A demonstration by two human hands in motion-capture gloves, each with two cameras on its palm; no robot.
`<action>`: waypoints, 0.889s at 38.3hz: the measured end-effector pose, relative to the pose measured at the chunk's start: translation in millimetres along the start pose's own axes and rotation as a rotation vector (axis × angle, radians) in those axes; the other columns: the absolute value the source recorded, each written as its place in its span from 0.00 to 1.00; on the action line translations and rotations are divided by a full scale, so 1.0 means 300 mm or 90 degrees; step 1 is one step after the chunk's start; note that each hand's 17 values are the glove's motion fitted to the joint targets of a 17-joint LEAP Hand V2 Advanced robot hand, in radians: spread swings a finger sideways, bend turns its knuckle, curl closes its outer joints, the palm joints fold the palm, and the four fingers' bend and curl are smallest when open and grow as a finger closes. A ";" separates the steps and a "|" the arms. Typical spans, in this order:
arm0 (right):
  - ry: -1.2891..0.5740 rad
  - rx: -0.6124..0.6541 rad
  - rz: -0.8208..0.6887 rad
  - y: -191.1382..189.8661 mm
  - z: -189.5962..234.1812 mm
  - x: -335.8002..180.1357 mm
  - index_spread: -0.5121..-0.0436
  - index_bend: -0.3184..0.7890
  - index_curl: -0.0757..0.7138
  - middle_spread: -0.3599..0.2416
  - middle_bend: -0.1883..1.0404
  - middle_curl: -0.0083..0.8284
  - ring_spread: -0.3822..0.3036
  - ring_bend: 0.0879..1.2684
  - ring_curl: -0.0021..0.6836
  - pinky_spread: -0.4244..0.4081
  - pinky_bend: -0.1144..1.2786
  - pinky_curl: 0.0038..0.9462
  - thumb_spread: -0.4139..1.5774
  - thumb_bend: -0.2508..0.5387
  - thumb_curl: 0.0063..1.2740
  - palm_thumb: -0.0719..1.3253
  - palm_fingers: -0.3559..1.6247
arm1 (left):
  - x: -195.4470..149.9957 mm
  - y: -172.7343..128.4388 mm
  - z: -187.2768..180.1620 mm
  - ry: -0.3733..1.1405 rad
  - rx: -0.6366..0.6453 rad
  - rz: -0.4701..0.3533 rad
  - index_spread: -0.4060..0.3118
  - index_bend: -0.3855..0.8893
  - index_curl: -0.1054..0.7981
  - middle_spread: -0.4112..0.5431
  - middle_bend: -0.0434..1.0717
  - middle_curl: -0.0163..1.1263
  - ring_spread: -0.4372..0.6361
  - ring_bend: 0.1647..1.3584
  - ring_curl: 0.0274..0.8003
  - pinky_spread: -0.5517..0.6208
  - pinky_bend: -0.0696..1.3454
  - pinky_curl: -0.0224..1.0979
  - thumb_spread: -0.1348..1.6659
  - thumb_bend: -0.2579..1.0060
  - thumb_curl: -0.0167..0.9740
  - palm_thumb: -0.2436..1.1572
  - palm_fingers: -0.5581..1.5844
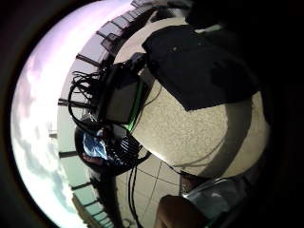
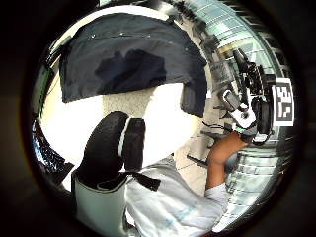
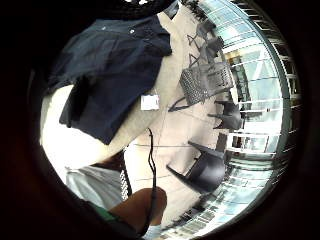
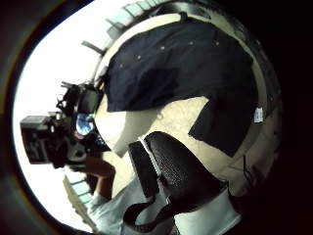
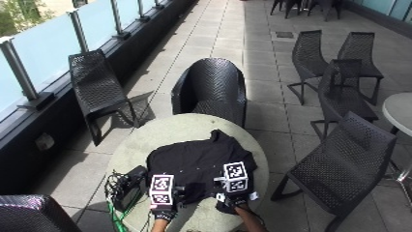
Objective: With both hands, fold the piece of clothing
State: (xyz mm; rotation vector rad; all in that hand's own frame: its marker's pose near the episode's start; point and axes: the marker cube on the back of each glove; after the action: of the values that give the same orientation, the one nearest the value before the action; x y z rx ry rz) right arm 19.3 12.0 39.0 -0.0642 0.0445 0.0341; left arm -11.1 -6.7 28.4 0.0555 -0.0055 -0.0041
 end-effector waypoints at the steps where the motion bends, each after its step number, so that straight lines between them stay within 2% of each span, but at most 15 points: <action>1: 0.002 -0.016 0.001 -0.008 0.041 0.011 0.21 0.42 0.42 0.53 0.30 0.30 0.79 0.12 0.26 0.84 0.37 0.29 0.78 0.31 0.13 0.23 0.24 | -0.009 -0.014 0.038 -0.003 -0.009 -0.003 0.51 0.40 0.36 0.52 0.21 0.24 0.69 0.39 0.29 0.83 0.32 0.27 0.72 0.20 0.24 0.35 0.38; 4: -0.001 -0.078 0.001 -0.037 0.172 0.044 0.23 0.40 0.41 0.54 0.31 0.31 0.79 0.13 0.27 0.84 0.40 0.30 0.77 0.30 0.14 0.25 0.23 | -0.041 -0.063 0.165 -0.018 -0.064 -0.003 0.52 0.39 0.36 0.51 0.21 0.25 0.68 0.39 0.30 0.82 0.33 0.28 0.71 0.20 0.26 0.38 0.38; 8: -0.001 -0.137 0.011 -0.057 0.277 0.079 0.28 0.34 0.36 0.57 0.31 0.33 0.78 0.24 0.32 0.81 0.42 0.32 0.75 0.31 0.16 0.28 0.27 | -0.084 -0.118 0.290 -0.041 -0.112 -0.002 0.58 0.38 0.35 0.51 0.22 0.27 0.65 0.42 0.31 0.81 0.34 0.29 0.70 0.20 0.28 0.41 0.39; 13: -0.044 -0.150 0.015 0.063 0.126 0.047 0.34 0.35 0.34 0.57 0.33 0.35 0.74 0.32 0.38 0.79 0.43 0.33 0.74 0.31 0.18 0.32 0.29 | -0.115 -0.159 0.353 -0.026 -0.065 0.002 0.60 0.40 0.36 0.48 0.23 0.28 0.60 0.43 0.32 0.80 0.32 0.29 0.70 0.20 0.29 0.42 0.41; 17: -0.048 -0.155 0.045 0.079 0.107 0.062 0.36 0.37 0.33 0.56 0.35 0.37 0.68 0.35 0.40 0.77 0.43 0.34 0.73 0.32 0.19 0.35 0.32 | -0.137 -0.197 0.387 -0.013 0.013 0.011 0.54 0.46 0.41 0.44 0.23 0.29 0.54 0.42 0.32 0.78 0.27 0.28 0.72 0.19 0.29 0.43 0.47; 20: -0.049 -0.096 0.042 0.052 0.114 0.070 0.35 0.40 0.34 0.52 0.36 0.38 0.60 0.37 0.42 0.73 0.42 0.33 0.75 0.37 0.21 0.42 0.37 | -0.147 -0.202 0.381 -0.026 0.081 0.018 0.47 0.50 0.44 0.40 0.22 0.30 0.49 0.40 0.32 0.74 0.25 0.28 0.73 0.20 0.30 0.44 0.52; 23: -0.042 0.035 0.023 -0.040 0.180 0.102 0.33 0.44 0.36 0.46 0.36 0.39 0.52 0.40 0.44 0.70 0.40 0.33 0.77 0.42 0.23 0.49 0.42 | -0.154 -0.191 0.354 -0.047 0.141 0.029 0.39 0.54 0.48 0.33 0.23 0.30 0.39 0.38 0.32 0.67 0.23 0.28 0.74 0.23 0.31 0.50 0.60; 25: -0.032 0.135 -0.003 -0.107 0.230 0.142 0.34 0.57 0.43 0.35 0.41 0.42 0.40 0.43 0.44 0.62 0.33 0.29 0.78 0.56 0.26 0.63 0.61 | -0.151 -0.156 0.303 -0.053 0.173 0.051 0.30 0.57 0.50 0.26 0.25 0.31 0.31 0.36 0.31 0.58 0.24 0.28 0.74 0.26 0.34 0.57 0.71; 27: -0.018 0.170 -0.038 -0.112 0.223 0.168 0.36 0.51 0.40 0.30 0.44 0.43 0.33 0.46 0.44 0.51 0.34 0.29 0.78 0.60 0.28 0.68 0.76 | -0.141 -0.101 0.246 -0.040 0.170 0.082 0.26 0.54 0.50 0.21 0.29 0.33 0.24 0.37 0.33 0.52 0.23 0.29 0.74 0.27 0.35 0.61 0.77; 28: -0.005 0.152 -0.057 -0.093 0.206 0.176 0.37 0.50 0.42 0.28 0.44 0.44 0.30 0.47 0.45 0.47 0.35 0.29 0.78 0.61 0.29 0.70 0.78 | -0.134 -0.073 0.223 -0.025 0.150 0.101 0.24 0.52 0.50 0.19 0.31 0.34 0.21 0.38 0.34 0.49 0.22 0.29 0.74 0.28 0.35 0.62 0.79; 30: 0.031 0.065 -0.099 -0.040 0.164 0.187 0.38 0.48 0.46 0.25 0.46 0.46 0.26 0.49 0.50 0.40 0.37 0.32 0.78 0.63 0.29 0.73 0.81 | -0.123 -0.023 0.193 0.006 0.079 0.139 0.21 0.49 0.51 0.16 0.35 0.36 0.17 0.40 0.37 0.43 0.22 0.31 0.74 0.28 0.36 0.64 0.82; 31: 0.047 0.013 -0.120 -0.015 0.145 0.190 0.39 0.48 0.47 0.24 0.46 0.47 0.25 0.50 0.52 0.36 0.39 0.34 0.77 0.63 0.29 0.74 0.84 | -0.119 -0.002 0.183 0.018 0.037 0.157 0.19 0.48 0.51 0.14 0.40 0.39 0.15 0.41 0.39 0.40 0.21 0.32 0.74 0.29 0.36 0.65 0.86; 34: 0.062 -0.097 -0.169 0.022 0.085 0.198 0.40 0.47 0.51 0.21 0.47 0.49 0.21 0.51 0.56 0.27 0.40 0.36 0.76 0.61 0.28 0.75 0.86 | -0.115 0.035 0.145 0.038 -0.062 0.200 0.16 0.48 0.53 0.10 0.43 0.41 0.10 0.46 0.44 0.34 0.19 0.33 0.74 0.29 0.36 0.67 0.88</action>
State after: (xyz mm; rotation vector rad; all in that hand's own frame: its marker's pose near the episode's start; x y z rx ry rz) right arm 79.3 22.2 61.3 -0.2241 0.1302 -0.2314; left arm -45.7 1.4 72.2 -0.0435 0.0458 0.3114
